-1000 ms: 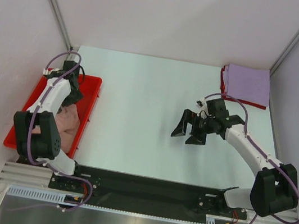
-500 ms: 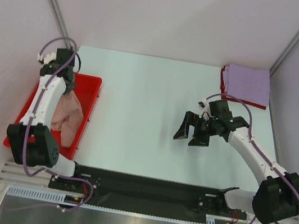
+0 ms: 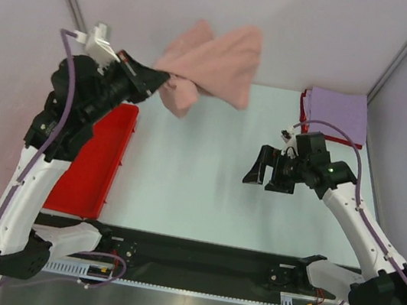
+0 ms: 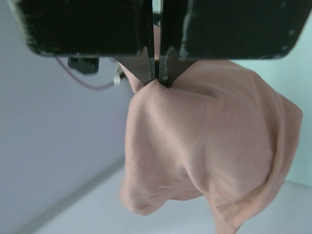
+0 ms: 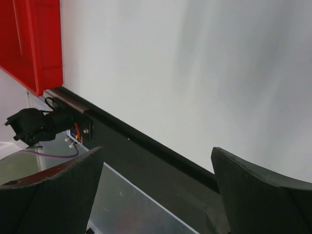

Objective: Fold and stack the t-shirts
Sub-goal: Move the tshirt to the center of the board, then flatten the tshirt out

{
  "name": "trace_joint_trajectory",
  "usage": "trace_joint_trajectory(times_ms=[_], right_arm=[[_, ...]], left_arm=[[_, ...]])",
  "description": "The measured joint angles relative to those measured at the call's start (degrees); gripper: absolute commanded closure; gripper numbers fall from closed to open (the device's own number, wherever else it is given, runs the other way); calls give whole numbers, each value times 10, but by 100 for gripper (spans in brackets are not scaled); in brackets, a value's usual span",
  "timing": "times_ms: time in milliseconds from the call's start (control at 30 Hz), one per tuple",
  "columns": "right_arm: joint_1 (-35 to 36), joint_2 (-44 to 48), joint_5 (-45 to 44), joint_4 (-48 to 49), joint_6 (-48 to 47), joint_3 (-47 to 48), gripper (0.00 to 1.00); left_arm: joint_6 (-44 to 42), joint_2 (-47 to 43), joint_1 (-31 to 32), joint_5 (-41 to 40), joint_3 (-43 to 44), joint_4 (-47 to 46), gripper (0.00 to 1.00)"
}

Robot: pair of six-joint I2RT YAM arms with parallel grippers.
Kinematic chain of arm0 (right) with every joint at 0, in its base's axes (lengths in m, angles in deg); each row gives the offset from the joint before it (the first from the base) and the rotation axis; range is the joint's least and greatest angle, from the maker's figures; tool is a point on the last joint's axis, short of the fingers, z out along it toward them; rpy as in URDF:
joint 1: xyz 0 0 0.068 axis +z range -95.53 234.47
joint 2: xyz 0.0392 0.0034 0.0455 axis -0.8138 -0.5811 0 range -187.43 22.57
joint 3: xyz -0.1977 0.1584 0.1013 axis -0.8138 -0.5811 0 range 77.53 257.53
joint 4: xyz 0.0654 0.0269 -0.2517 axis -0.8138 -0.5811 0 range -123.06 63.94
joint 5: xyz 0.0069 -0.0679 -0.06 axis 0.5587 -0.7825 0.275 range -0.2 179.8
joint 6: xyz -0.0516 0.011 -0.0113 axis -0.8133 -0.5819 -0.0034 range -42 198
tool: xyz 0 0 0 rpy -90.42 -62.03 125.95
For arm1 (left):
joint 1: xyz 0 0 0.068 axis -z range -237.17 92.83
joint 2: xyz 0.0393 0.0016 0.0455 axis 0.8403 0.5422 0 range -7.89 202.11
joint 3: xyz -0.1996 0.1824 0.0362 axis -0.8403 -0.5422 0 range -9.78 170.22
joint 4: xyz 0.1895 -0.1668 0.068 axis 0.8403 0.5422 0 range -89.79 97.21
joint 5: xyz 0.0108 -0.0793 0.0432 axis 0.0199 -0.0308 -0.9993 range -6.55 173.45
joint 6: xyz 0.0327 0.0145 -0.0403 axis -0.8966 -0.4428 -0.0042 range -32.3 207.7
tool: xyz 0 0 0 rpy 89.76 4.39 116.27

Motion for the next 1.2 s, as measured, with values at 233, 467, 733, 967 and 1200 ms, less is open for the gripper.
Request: trace_joint_trajectory(times_ms=[233,467,733,967,1200], right_arm=[[-25,49,-57,-54,3,63,0],[-38,33,-66,-63,3,73,10],[-39,-14,-49,-59,12,-82,52],[-52,-43,-37,9,44,-198,54],[-66,-154,-38,104,41,-186,63]], left_arm=[[17,-32,33,27,-201,22,26],[-27,-9,32,-57,-242,138,36],[-57,-60,50,-43,-319,123,45],[-58,-54,103,-10,-352,103,46],[-65,-34,110,10,-352,84,46]])
